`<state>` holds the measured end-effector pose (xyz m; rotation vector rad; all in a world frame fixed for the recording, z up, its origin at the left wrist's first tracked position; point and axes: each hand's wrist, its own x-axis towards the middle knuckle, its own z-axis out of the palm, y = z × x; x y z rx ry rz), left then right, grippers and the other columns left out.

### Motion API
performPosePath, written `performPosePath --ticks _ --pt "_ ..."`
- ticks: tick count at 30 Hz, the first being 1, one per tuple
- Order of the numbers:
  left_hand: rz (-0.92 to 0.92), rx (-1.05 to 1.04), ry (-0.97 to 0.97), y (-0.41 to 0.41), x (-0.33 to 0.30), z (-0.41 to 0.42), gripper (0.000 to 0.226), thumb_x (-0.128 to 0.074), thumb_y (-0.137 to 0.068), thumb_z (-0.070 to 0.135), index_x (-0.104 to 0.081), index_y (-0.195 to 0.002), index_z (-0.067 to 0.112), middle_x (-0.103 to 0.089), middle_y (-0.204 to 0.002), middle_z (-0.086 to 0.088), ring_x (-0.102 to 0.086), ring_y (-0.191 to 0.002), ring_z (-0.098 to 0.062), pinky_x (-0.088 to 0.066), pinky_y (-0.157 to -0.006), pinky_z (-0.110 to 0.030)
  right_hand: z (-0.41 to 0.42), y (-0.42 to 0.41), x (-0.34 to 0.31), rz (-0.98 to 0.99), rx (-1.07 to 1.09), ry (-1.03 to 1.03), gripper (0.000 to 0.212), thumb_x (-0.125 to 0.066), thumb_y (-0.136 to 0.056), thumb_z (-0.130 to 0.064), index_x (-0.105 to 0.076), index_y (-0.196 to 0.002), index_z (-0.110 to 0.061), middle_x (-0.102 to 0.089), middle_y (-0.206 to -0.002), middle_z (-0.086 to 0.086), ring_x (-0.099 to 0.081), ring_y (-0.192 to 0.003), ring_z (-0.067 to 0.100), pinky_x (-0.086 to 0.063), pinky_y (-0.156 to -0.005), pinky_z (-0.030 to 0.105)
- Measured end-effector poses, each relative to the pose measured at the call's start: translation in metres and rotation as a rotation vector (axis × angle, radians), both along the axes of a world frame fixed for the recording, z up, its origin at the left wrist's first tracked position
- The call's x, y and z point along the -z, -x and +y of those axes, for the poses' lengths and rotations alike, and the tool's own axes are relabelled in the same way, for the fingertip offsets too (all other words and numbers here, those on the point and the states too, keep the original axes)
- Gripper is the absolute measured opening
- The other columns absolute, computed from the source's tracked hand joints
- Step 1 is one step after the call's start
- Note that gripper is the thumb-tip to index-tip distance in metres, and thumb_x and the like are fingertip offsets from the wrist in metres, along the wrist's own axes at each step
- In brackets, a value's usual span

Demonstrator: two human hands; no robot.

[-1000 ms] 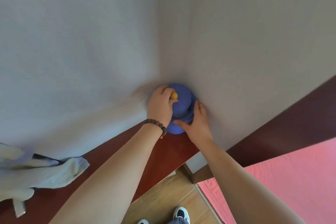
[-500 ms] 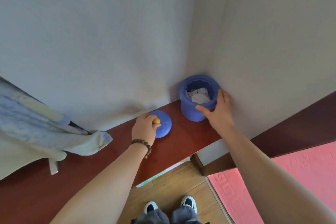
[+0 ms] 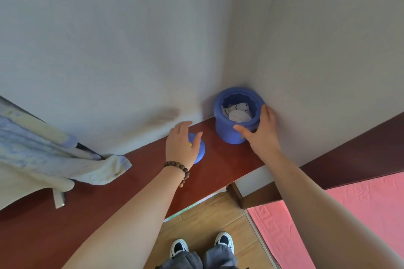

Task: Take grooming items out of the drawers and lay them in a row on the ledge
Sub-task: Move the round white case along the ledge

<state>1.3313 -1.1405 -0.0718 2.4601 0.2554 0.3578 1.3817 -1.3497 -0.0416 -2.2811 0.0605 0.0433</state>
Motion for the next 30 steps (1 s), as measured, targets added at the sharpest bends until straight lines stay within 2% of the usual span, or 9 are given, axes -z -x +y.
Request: performPosePath --ticks 2,4,9,12,14,17,21,25,30 --pt "-0.174 0.083 0.046 -0.016 -0.03 -0.018 0.033 -0.065 -0.088 0.025 -0.061 -0.115 0.007 -0.062 -0.114 -0.009 -0.057 -0.107 -0.026 -0.046 -0.089 -0.032 0.001 0.0 0.0 0.007 0.001 -0.013 0.104 -0.072 -0.077 -0.045 -0.009 -0.152 -0.008 -0.01 -0.158 0.006 -0.015 -0.145 0.018 -0.018 -0.111 0.023" --pt "-0.219 0.235 0.056 -0.038 -0.059 -0.034 0.027 -0.064 -0.088 0.023 -0.062 -0.112 0.011 -0.061 -0.112 -0.005 -0.059 -0.103 -0.021 -0.048 -0.084 -0.028 0.001 0.002 0.0 0.004 0.002 -0.051 0.102 -0.073 -0.078 -0.042 -0.011 -0.151 -0.007 -0.011 -0.158 0.006 -0.016 -0.145 0.017 -0.018 -0.11 0.02" --pt "0.118 0.598 -0.147 -0.095 -0.075 -0.059 0.038 -0.062 -0.087 0.022 -0.058 -0.123 0.01 -0.061 -0.12 -0.009 -0.059 -0.107 -0.026 -0.046 -0.09 -0.035 0.0 0.002 0.001 0.015 0.007 -0.084 0.102 -0.074 -0.078 -0.039 -0.01 -0.151 -0.007 -0.01 -0.158 0.006 -0.015 -0.145 0.016 -0.015 -0.107 0.016" --pt "0.327 0.706 -0.296 -0.115 -0.066 -0.067 0.044 -0.063 -0.087 0.021 -0.054 -0.128 0.006 -0.06 -0.117 -0.014 -0.057 -0.107 -0.028 -0.037 -0.082 -0.024 0.0 0.002 0.001 0.028 0.015 -0.106 0.104 -0.074 -0.077 -0.04 -0.008 -0.152 -0.009 -0.008 -0.159 0.004 -0.014 -0.145 0.014 -0.016 -0.106 0.015" --pt "0.408 0.724 -0.348 -0.121 -0.062 -0.075 0.043 -0.06 -0.089 0.02 -0.052 -0.128 0.005 -0.061 -0.116 -0.014 -0.058 -0.104 -0.027 -0.035 -0.078 -0.023 0.0 0.002 0.003 0.027 0.016 -0.1 0.106 -0.074 -0.076 -0.042 -0.006 -0.152 -0.011 -0.006 -0.159 0.002 -0.014 -0.145 0.013 -0.016 -0.106 0.015" --pt "0.532 0.705 -0.437 -0.128 -0.06 -0.089 0.027 -0.053 -0.092 0.021 -0.056 -0.115 0.007 -0.065 -0.102 -0.011 -0.061 -0.087 -0.023 -0.04 -0.07 -0.027 0.0 0.001 0.004 0.027 0.016 -0.1 0.107 -0.074 -0.076 -0.043 -0.005 -0.152 -0.013 -0.005 -0.159 -0.001 -0.016 -0.144 0.012 -0.018 -0.106 0.015" --pt "0.616 0.682 -0.471 -0.135 -0.06 -0.1 0.02 -0.051 -0.093 0.023 -0.057 -0.105 0.009 -0.059 -0.085 -0.005 -0.052 -0.072 -0.017 -0.038 -0.065 -0.028 -0.001 0.001 0.004 0.023 0.018 -0.127 0.107 -0.075 -0.076 -0.042 -0.006 -0.152 -0.013 -0.006 -0.159 -0.001 -0.015 -0.145 0.012 -0.017 -0.107 0.014" --pt "0.605 0.652 -0.425 -0.137 -0.058 -0.097 0.03 -0.057 -0.088 0.018 -0.054 -0.116 0.007 -0.063 -0.102 -0.008 -0.056 -0.084 -0.02 -0.039 -0.071 -0.028 0.0 0.002 0.002 0.018 0.018 -0.139 0.106 -0.074 -0.076 -0.042 -0.006 -0.152 -0.013 -0.008 -0.159 -0.001 -0.016 -0.145 0.012 -0.017 -0.11 0.017" --pt "0.561 0.614 -0.285 -0.134 -0.057 -0.094 0.055 -0.06 -0.086 0.01 -0.043 -0.139 0.013 -0.058 -0.129 -0.008 -0.058 -0.112 -0.024 -0.046 -0.092 -0.031 0.0 0.002 0.002 0.025 0.02 -0.126 0.108 -0.074 -0.075 -0.045 -0.006 -0.152 -0.014 -0.007 -0.159 -0.001 -0.017 -0.144 0.011 -0.019 -0.108 0.017"
